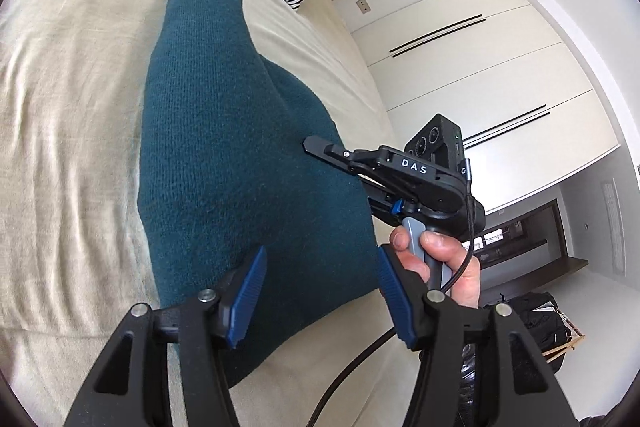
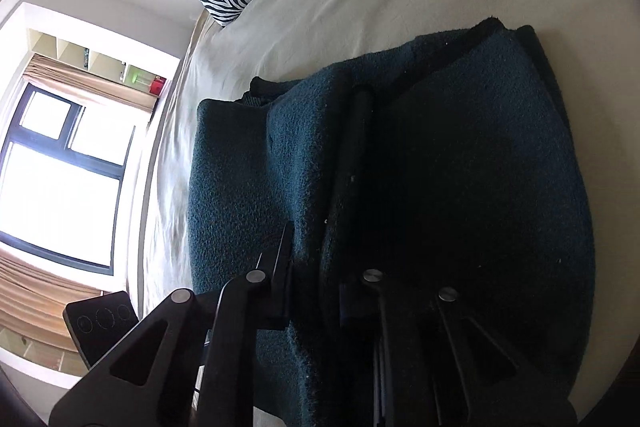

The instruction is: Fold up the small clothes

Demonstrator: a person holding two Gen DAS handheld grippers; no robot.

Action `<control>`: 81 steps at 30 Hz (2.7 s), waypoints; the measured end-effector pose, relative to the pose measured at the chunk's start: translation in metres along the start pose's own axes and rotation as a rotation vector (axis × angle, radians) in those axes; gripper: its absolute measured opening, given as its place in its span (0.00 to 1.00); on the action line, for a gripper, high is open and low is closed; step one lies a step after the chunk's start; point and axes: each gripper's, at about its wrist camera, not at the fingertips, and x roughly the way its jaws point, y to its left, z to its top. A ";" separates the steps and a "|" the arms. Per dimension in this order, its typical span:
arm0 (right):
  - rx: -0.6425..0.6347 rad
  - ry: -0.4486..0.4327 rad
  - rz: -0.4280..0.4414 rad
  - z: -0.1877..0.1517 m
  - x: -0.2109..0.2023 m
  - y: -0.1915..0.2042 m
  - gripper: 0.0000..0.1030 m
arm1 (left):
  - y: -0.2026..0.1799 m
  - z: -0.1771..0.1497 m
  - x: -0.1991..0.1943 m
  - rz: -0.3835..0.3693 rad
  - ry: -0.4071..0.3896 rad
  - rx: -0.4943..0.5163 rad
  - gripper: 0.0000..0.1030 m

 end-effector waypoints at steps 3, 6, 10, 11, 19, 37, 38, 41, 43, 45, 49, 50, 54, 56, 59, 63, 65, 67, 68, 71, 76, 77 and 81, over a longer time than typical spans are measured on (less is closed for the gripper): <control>-0.054 -0.057 0.006 0.009 -0.024 0.007 0.13 | -0.004 -0.001 -0.003 0.002 0.001 0.014 0.58; -0.067 -0.070 -0.029 0.012 -0.041 0.000 0.13 | -0.009 -0.001 0.000 0.003 0.007 0.028 0.59; -0.005 -0.081 -0.056 0.011 -0.055 -0.040 0.13 | -0.015 -0.001 0.007 0.015 0.019 0.055 0.59; 0.010 -0.079 -0.063 0.009 -0.056 -0.049 0.13 | -0.017 -0.002 0.009 0.018 0.024 0.062 0.59; 0.120 -0.089 0.001 -0.012 -0.053 -0.111 0.12 | -0.035 0.003 0.025 0.069 0.034 0.113 0.59; 0.095 -0.259 -0.007 0.035 -0.093 -0.081 0.17 | -0.030 0.083 0.098 0.283 -0.038 0.260 0.58; 0.064 -0.257 -0.004 0.040 -0.089 -0.072 0.17 | -0.031 0.081 0.100 0.285 -0.039 0.273 0.58; 0.016 -0.201 0.029 0.053 -0.066 -0.050 0.17 | -0.033 0.081 0.105 0.299 -0.024 0.293 0.58; 0.004 -0.149 0.027 0.061 -0.044 -0.041 0.17 | -0.031 0.082 0.105 0.290 -0.021 0.285 0.58; 0.038 -0.093 -0.035 0.064 -0.020 -0.048 0.17 | -0.030 0.083 0.106 0.282 -0.019 0.286 0.57; 0.094 -0.148 -0.147 0.073 -0.010 -0.082 0.00 | -0.029 0.080 0.108 0.298 -0.020 0.334 0.51; 0.113 -0.167 -0.160 0.075 -0.011 -0.088 0.00 | -0.028 0.079 0.108 0.292 -0.026 0.336 0.51; 0.089 -0.190 -0.207 0.075 -0.010 -0.090 0.00 | -0.027 0.078 0.107 0.283 -0.039 0.332 0.50; 0.091 -0.193 -0.215 0.076 -0.011 -0.086 0.00 | -0.028 0.077 0.106 0.288 -0.038 0.339 0.50; 0.082 -0.238 -0.111 0.061 -0.037 -0.065 0.07 | -0.025 0.077 0.105 0.275 -0.041 0.336 0.50; 0.019 -0.198 -0.079 0.039 -0.052 -0.050 0.07 | -0.026 0.075 0.104 0.279 -0.043 0.344 0.49; 0.055 -0.136 -0.161 0.033 -0.042 -0.069 0.06 | -0.027 0.074 0.106 0.290 -0.041 0.356 0.49; 0.132 -0.132 -0.053 0.030 -0.041 -0.103 0.00 | -0.029 0.074 0.109 0.306 -0.032 0.374 0.49; 0.179 -0.141 0.002 0.028 -0.045 -0.114 0.00 | -0.030 0.073 0.109 0.313 -0.028 0.379 0.49; 0.188 -0.199 -0.033 0.016 -0.072 -0.111 0.06 | -0.033 0.074 0.102 0.323 -0.037 0.356 0.47; 0.071 -0.231 0.074 -0.023 -0.124 -0.070 0.06 | -0.051 0.054 0.070 0.351 -0.087 0.342 0.46; 0.035 -0.223 0.089 -0.034 -0.129 -0.063 0.06 | -0.056 0.047 0.064 0.350 -0.094 0.350 0.46; 0.038 -0.143 0.063 -0.066 -0.116 -0.072 0.06 | -0.059 0.015 0.066 0.424 -0.073 0.403 0.46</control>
